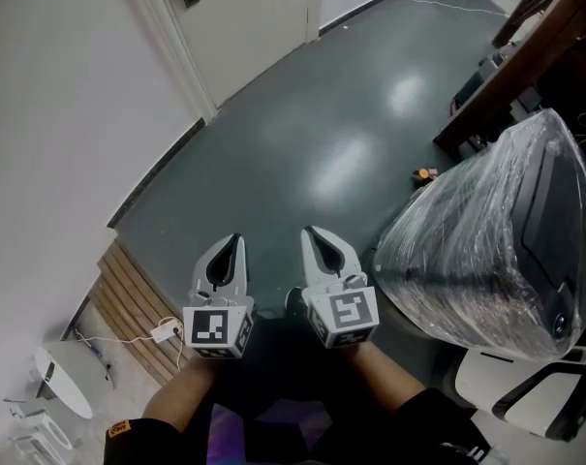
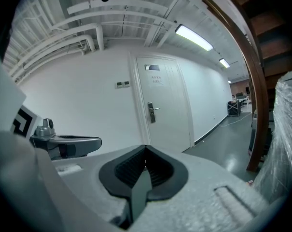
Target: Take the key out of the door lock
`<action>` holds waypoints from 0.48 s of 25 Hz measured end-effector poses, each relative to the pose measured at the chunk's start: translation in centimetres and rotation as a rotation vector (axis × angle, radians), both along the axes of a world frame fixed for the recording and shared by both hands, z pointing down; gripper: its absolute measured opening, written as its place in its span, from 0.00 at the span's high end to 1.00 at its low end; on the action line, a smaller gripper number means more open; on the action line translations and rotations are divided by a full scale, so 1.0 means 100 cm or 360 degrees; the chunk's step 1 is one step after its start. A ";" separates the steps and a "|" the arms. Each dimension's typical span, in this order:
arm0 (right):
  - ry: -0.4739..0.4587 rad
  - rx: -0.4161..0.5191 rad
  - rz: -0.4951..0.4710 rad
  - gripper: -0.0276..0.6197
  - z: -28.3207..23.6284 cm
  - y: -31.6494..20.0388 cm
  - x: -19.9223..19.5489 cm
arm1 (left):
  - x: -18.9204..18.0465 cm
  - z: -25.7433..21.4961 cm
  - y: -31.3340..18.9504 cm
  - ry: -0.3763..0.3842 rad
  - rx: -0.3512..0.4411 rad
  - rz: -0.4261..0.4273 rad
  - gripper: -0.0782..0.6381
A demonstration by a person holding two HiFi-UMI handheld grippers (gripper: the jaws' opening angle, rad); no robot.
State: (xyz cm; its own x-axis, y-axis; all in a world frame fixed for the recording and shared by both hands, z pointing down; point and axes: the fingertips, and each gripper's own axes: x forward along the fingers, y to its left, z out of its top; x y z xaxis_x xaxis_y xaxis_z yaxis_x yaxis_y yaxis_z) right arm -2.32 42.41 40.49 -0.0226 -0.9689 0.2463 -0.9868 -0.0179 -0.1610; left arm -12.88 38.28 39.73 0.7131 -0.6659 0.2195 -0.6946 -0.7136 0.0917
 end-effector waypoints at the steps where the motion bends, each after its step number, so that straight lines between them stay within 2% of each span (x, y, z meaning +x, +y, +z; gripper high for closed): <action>1: 0.0001 0.0006 -0.0009 0.97 -0.001 0.000 0.000 | 0.001 -0.002 0.000 0.0001 0.0009 0.0000 0.87; 8: -0.0047 0.0007 -0.0016 0.97 -0.004 0.008 0.004 | 0.003 -0.003 0.009 -0.0027 0.0029 -0.0008 0.87; 12: -0.0058 0.0012 -0.0052 0.97 0.002 -0.003 -0.004 | -0.004 -0.008 -0.003 -0.0034 0.0020 -0.0031 0.87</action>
